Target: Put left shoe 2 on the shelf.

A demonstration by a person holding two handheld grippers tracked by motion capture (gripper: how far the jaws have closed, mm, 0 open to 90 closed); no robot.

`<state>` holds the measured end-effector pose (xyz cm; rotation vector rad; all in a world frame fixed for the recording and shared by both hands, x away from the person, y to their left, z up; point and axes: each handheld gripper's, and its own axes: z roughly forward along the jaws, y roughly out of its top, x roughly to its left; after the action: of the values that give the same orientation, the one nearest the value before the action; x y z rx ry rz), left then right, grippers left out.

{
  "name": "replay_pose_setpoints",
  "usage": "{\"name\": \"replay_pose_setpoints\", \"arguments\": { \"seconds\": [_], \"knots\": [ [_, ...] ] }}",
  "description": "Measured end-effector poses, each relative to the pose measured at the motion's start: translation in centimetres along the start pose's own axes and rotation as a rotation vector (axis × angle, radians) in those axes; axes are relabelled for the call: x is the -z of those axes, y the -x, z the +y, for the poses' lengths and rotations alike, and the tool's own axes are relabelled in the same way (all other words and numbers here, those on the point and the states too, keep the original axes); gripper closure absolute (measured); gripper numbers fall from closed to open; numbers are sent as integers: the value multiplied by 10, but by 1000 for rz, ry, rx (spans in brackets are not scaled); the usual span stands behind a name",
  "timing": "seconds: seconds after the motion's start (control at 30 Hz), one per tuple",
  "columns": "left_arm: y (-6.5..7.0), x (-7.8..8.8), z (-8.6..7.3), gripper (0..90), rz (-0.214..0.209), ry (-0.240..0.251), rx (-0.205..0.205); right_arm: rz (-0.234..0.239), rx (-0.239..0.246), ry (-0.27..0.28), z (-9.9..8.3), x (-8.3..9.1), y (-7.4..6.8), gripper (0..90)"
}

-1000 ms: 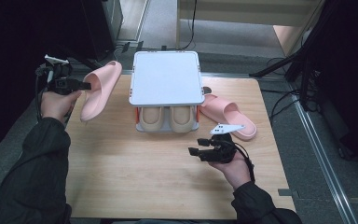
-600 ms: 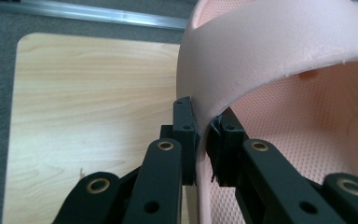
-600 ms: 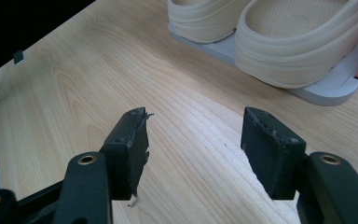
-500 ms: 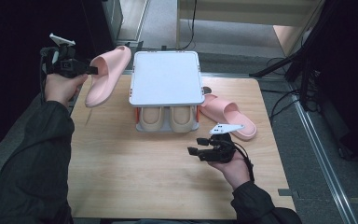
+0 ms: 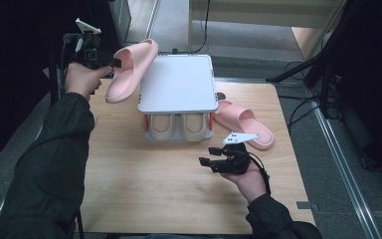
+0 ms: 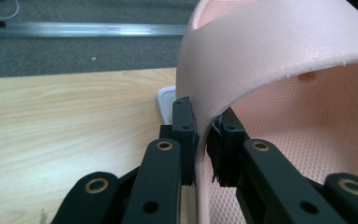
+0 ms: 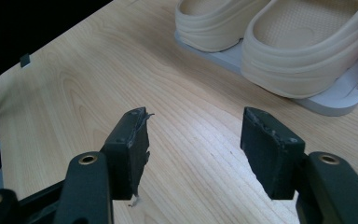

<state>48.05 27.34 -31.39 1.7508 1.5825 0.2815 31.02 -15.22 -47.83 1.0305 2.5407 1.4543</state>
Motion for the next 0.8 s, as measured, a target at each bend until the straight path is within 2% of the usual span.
{"name": "replay_pose_setpoints", "arguments": {
  "seconds": [0.4, 0.63, 0.8],
  "knots": [
    [35, -30, 12, 815, -5, -43, -51, 5, -9, 3, -1, 3, 1, 422],
    [43, -50, 13, 806, -9, -58, -56, 2, -14, 6, -1, 5, 2, 422],
    [47, -55, 9, 773, -17, -48, -59, 2, -17, 8, -1, 5, 3, 422]
  ]
}}
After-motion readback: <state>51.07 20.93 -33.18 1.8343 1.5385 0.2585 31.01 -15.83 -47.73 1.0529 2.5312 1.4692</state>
